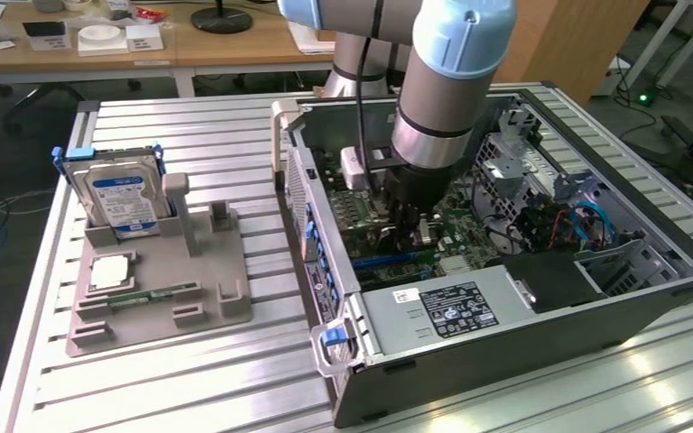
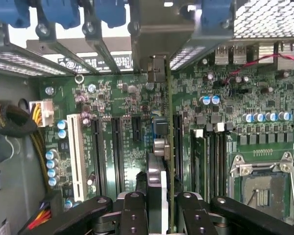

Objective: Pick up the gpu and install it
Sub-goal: 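Insert the gpu into the slot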

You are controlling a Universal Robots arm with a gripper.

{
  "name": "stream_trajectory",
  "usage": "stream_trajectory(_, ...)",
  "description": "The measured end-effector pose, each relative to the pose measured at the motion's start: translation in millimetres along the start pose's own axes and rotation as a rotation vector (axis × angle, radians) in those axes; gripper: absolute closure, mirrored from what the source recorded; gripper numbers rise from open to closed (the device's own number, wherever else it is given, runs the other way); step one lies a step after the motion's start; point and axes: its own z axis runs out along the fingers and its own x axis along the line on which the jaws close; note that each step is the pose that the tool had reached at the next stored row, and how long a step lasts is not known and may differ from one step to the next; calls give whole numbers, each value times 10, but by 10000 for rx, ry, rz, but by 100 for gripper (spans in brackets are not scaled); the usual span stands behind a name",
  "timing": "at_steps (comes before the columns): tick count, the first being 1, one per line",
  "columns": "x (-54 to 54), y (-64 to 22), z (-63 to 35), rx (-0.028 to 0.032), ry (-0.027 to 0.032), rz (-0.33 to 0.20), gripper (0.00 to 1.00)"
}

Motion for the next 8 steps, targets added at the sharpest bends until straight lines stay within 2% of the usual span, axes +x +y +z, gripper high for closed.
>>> stream_trajectory(8,0,-13,36,0,1,1,72)
